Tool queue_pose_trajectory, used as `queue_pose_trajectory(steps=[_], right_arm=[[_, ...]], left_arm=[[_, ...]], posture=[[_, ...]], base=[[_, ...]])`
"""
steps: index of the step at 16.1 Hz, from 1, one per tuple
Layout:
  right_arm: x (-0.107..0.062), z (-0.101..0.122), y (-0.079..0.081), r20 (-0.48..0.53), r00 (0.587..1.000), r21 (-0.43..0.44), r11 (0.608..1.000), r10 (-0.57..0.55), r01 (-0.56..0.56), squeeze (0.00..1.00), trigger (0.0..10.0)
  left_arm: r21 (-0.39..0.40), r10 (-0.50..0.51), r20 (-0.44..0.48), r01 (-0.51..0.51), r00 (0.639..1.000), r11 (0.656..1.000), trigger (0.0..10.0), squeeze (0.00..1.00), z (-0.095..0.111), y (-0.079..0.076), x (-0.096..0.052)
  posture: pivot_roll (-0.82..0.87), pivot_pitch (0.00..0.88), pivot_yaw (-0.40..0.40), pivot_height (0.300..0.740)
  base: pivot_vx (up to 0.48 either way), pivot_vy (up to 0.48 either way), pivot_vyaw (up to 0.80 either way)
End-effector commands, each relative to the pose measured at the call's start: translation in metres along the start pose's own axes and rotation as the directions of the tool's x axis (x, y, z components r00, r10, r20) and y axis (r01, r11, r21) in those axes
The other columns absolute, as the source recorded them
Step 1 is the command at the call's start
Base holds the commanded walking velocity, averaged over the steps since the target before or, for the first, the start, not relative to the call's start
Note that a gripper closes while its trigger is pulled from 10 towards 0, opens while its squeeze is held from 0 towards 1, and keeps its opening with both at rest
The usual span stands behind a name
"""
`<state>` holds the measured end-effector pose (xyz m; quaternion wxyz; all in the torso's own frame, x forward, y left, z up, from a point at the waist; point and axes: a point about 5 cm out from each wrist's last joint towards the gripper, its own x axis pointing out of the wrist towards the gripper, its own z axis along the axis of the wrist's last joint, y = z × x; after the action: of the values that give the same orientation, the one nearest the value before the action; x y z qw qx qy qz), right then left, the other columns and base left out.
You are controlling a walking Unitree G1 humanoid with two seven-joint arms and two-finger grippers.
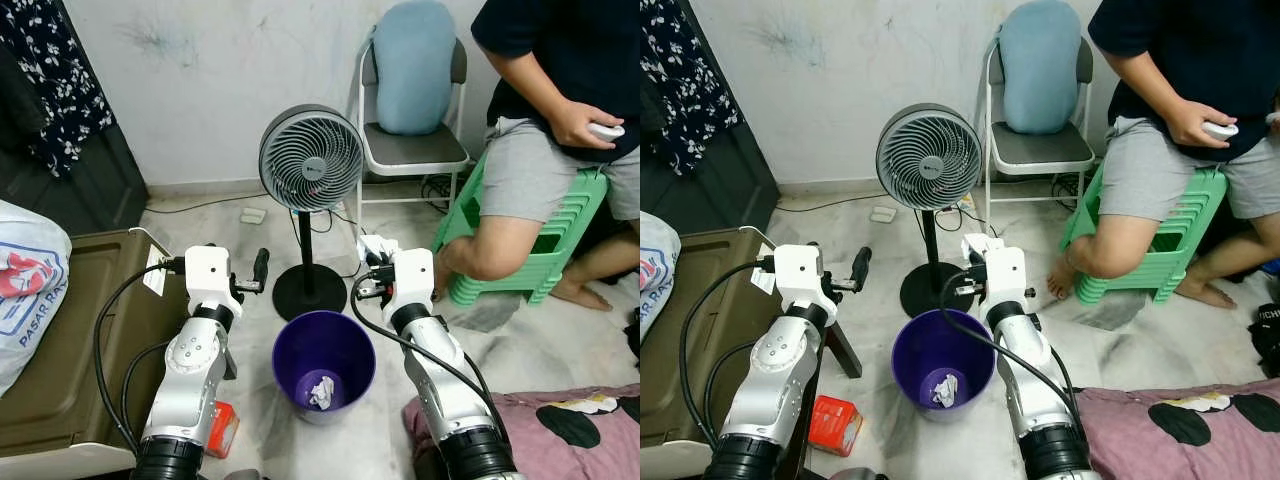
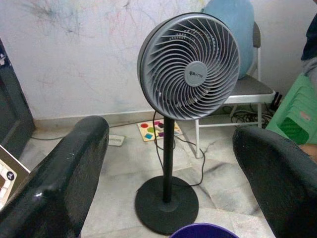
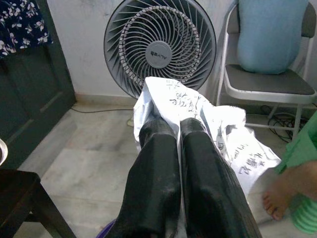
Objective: Clean up the room
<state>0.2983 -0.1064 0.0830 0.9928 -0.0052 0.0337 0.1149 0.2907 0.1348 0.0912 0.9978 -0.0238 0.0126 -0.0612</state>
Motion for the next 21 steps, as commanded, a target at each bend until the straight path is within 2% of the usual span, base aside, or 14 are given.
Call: queue_pose_trajectory(steps=[1, 5, 7, 11, 14, 15, 17, 21], right_arm=[[0.003, 0.004, 0.000, 0.014, 1.000, -0.008, 1.000, -0.007, 0.007, 0.00, 10.0], [0.004, 0.001, -0.004, -0.008, 0.999, 0.017, 0.999, -0.037, 0.037, 0.00, 10.0], [0.004, -0.001, -0.006, -0.020, 0.998, 0.042, 0.998, -0.056, 0.057, 0.00, 10.0], [0.005, -0.001, -0.006, -0.021, 0.998, 0.030, 0.998, -0.054, 0.055, 0.00, 10.0], [0.005, 0.002, -0.007, -0.002, 0.998, 0.027, 0.998, -0.061, 0.061, 0.00, 10.0], [0.004, 0.000, -0.008, -0.009, 0.997, 0.041, 0.997, -0.071, 0.071, 0.00, 10.0], [0.003, 0.001, -0.010, -0.003, 0.997, 0.047, 0.996, -0.081, 0.081, 0.00, 10.0], [0.002, 0.000, -0.010, -0.008, 0.996, 0.067, 0.993, -0.094, 0.094, 0.00, 10.0]], left_arm=[[0.013, 0.003, -0.014, -0.003, 1.000, 1.000, 10.0, 0.00, -0.001, 0.001, 0.000], [0.013, 0.002, -0.016, -0.002, 1.000, 1.000, 10.0, 0.00, -0.001, 0.002, 0.001], [0.012, 0.001, -0.015, -0.001, 1.000, 1.000, 10.0, 0.00, -0.001, 0.001, 0.001], [0.011, 0.004, -0.014, -0.004, 1.000, 1.000, 10.0, 0.00, -0.001, 0.002, 0.001], [0.020, -0.013, -0.017, 0.013, 1.000, 1.000, 10.0, 0.00, 0.001, 0.011, -0.004], [0.033, 0.015, -0.023, -0.015, 1.000, 0.999, 10.0, 0.00, 0.001, 0.023, -0.006], [0.041, 0.056, -0.020, -0.055, 0.998, 0.998, 10.0, 0.00, 0.002, 0.034, -0.007], [0.052, 0.046, -0.029, -0.044, 0.999, 0.998, 10.0, 0.00, 0.002, 0.036, -0.010]], posture=[[0.03, 0.037, 0.032, 0.740], [0.03, 0.039, 0.033, 0.740], [0.03, 0.038, 0.032, 0.740], [0.03, 0.037, 0.032, 0.740], [0.03, 0.038, 0.035, 0.740], [0.03, 0.038, 0.039, 0.740], [0.02, 0.036, 0.047, 0.740], [0.02, 0.034, 0.048, 0.740]], base=[[0.000, 0.000, 0.79], [0.000, 0.000, 0.64], [0.000, 0.000, 0.00], [0.000, 0.000, 0.00], [0.000, 0.000, 0.74], [0.000, 0.000, 0.00], [0.000, 0.000, 0.00], [0.000, 0.000, 0.00]])
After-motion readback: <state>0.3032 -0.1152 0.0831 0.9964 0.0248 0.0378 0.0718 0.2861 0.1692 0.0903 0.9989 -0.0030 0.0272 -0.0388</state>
